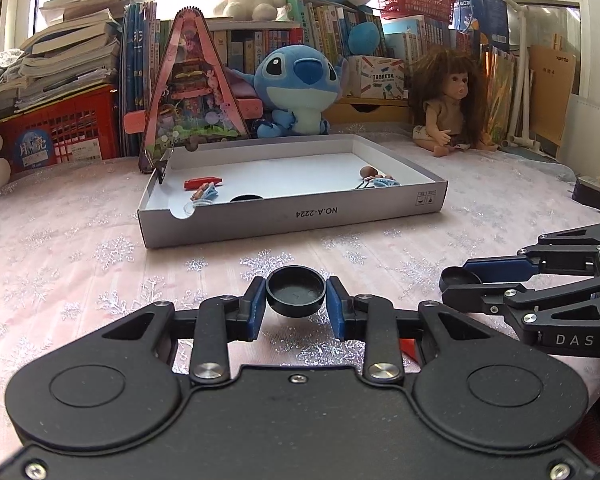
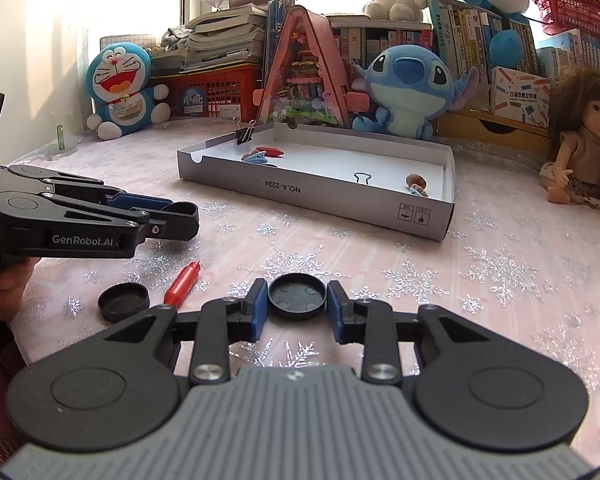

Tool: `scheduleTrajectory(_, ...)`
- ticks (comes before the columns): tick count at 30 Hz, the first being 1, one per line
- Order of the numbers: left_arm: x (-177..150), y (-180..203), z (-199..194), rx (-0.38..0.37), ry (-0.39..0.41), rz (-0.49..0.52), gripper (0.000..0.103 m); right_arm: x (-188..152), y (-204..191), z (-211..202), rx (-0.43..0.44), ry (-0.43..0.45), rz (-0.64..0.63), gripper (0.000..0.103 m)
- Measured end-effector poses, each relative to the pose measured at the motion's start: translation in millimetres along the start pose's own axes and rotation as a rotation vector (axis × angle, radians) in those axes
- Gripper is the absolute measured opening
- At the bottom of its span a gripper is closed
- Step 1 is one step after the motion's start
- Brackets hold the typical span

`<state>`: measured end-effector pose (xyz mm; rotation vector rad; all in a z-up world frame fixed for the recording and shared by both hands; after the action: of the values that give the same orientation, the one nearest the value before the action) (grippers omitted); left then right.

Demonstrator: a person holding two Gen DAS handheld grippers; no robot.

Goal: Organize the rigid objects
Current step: 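Carry both black lids over the white tray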

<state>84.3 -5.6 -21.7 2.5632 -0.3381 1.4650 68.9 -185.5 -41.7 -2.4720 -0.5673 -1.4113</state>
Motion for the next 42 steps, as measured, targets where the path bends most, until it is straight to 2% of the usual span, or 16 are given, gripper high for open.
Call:
scheduleTrajectory(6, 24, -5, 1, 0.008, 0.015, -0.017, 0.030, 19, 0, -4, 0.004, 0.022, 0.006, 0.036)
scheduleTrajectory(12, 50, -10, 10, 0.014, 0.037, -0.021, 0.030, 46, 17, 4, -0.032, 0.042, 0.055, 0.036)
scheduleTrajectory(18, 89, -21, 45, -0.012, 0.007, -0.074, 0.030, 83, 43, 26, -0.055, 0.018, 0.168, 0.036)
scheduleTrajectory(23, 115, -36, 86, -0.015, -0.044, -0.146, 0.030, 110, 69, 57, -0.068, -0.045, 0.286, 0.036)
scheduleTrajectory(31, 115, -54, 141, 0.024, -0.125, -0.187, 0.030, 121, 78, 110, -0.079, -0.152, 0.338, 0.036)
scheduleTrajectory(42, 100, -55, 161, 0.048, -0.156, -0.167, 0.030, 113, 79, 145, -0.122, -0.209, 0.333, 0.036)
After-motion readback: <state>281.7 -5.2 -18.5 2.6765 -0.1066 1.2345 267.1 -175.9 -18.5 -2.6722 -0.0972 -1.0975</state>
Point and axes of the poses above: each gripper's, at about its wrist camera, not at the fingertips, and z roughly the way its jaws point, y to its right, x to its top, the point moved 5 cm from there along z, roughly the way its jaws point, and after that the axes turned 3 degrees about -x, right-handed, at the moved point
